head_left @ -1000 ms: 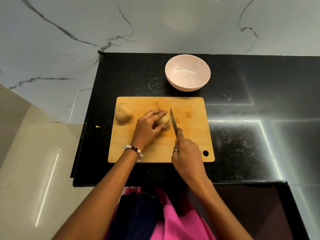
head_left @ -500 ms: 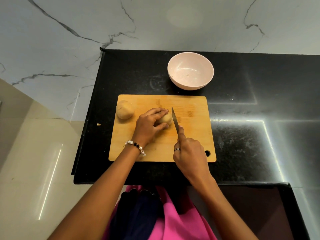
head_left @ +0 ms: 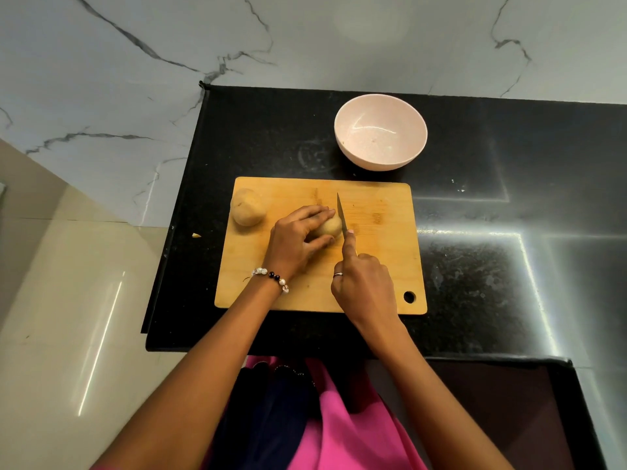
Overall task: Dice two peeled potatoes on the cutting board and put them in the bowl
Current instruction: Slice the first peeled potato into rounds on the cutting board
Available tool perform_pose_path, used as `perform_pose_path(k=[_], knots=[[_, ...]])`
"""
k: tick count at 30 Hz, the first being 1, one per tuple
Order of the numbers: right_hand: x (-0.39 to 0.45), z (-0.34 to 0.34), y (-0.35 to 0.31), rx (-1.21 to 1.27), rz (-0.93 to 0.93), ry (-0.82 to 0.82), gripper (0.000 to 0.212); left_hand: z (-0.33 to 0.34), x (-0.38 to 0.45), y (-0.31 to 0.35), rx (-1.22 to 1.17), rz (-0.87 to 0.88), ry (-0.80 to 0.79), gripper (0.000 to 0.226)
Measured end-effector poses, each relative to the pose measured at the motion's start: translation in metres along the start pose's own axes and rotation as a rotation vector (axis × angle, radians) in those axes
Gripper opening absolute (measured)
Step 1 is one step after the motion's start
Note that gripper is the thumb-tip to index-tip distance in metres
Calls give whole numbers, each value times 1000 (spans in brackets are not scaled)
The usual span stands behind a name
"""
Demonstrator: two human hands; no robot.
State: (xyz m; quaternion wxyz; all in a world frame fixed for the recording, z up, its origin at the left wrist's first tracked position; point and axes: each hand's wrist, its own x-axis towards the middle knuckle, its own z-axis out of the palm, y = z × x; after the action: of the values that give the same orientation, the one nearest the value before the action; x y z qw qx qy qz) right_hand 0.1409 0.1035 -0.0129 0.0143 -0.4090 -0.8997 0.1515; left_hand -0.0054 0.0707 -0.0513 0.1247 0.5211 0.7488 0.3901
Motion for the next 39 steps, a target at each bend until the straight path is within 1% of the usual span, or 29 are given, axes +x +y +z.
perform_pose_path(k=[6, 12, 16, 19, 23, 25, 26, 28, 29, 32, 36, 39], knots=[[-22, 3, -1, -20, -5, 6, 64, 5, -3, -1, 8, 13, 40, 48], [-16, 12, -4, -45, 20, -70, 65, 5, -3, 1, -12, 5, 51, 49], [-48, 18, 1, -118, 1, -39, 77, 4, -3, -1, -19, 15, 54, 49], [-53, 19, 12, -102, -33, 25, 69, 4, -3, -2, -14, 25, 58, 50], [-31, 13, 33, -84, -53, 133, 60, 4, -4, -2, -24, 28, 64, 50], [-18, 8, 44, -128, -26, 152, 55, 4, -4, -2, -26, 29, 69, 49], [-12, 4, 49, -135, -2, 131, 55, 5, -4, -2, -26, 27, 71, 49], [-3, -3, 57, -101, 18, 56, 57, 5, -5, -2, -34, 14, 74, 50], [0, -5, 61, -63, 26, 45, 58, 5, -5, -1, -42, 6, 74, 50], [-1, -16, 56, 23, 28, 79, 59, 5, -5, -1, -54, 1, 72, 50], [-20, -15, 30, 169, -85, 83, 57, 4, -4, -3, -57, -1, 58, 51], [-29, -14, 17, 206, -45, 91, 56, 4, -4, -3, -46, 5, 51, 50]])
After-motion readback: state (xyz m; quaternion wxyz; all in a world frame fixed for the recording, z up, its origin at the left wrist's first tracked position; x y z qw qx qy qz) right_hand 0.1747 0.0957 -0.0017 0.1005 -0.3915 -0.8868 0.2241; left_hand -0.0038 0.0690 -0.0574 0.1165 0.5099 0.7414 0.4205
